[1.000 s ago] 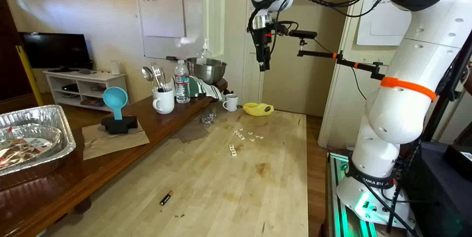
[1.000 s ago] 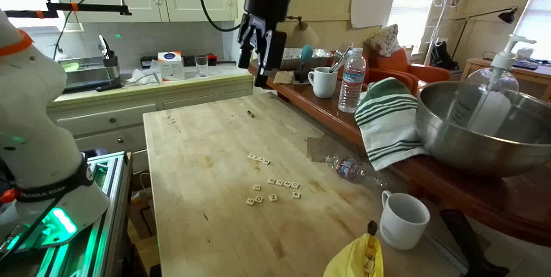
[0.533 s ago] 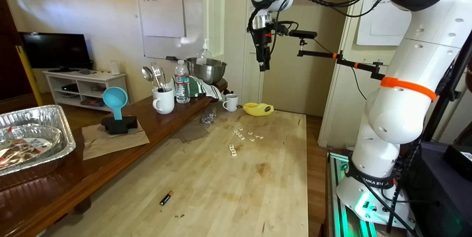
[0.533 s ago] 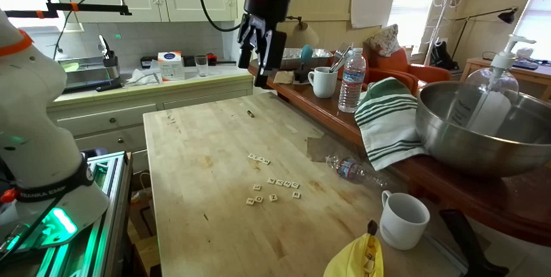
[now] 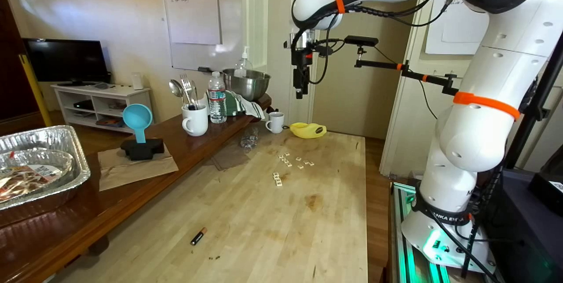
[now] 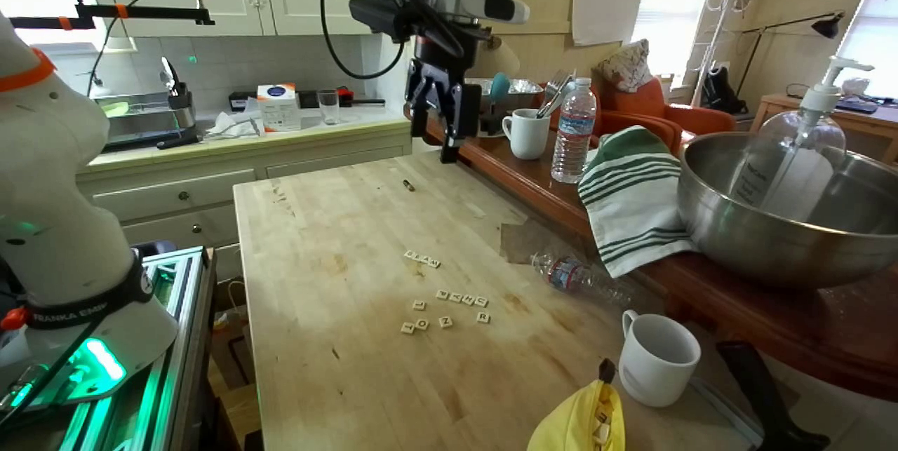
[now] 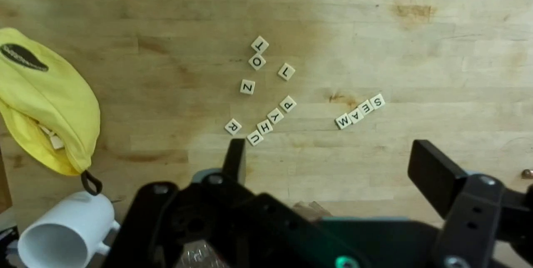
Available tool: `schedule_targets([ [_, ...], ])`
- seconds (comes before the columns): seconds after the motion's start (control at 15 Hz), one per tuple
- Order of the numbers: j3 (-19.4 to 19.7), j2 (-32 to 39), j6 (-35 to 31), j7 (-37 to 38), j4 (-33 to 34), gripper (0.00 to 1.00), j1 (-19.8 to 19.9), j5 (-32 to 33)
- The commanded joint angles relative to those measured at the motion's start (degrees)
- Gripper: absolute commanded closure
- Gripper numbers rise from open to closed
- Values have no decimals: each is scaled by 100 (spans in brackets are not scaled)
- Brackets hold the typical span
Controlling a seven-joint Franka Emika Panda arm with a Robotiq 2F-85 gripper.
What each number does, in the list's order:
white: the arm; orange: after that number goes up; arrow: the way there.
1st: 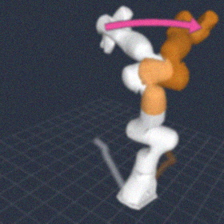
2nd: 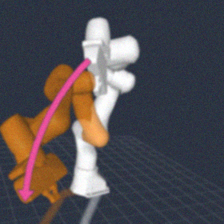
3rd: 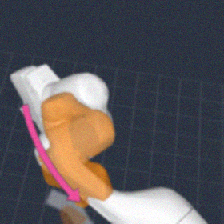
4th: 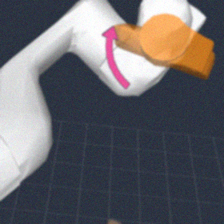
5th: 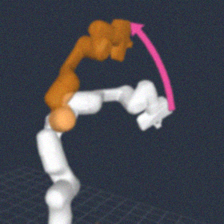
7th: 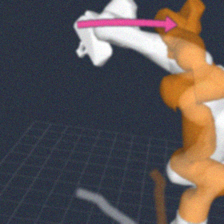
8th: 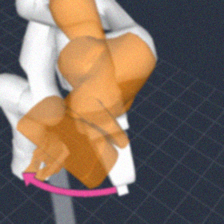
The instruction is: Replace M with L on the pile of letters on the left
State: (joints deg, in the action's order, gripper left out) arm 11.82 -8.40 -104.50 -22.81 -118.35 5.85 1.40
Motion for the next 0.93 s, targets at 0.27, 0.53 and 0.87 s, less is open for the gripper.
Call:
schedule_targets([
  [0.27, -357, 123, -2679, -201, -1388, 0, -168, -252],
  [0.53, -493, 473, -3504, -472, -1797, 0, -249, -153],
  [0.87, -590, 603, -3322, -495, -1802, 0, -217, -138],
])
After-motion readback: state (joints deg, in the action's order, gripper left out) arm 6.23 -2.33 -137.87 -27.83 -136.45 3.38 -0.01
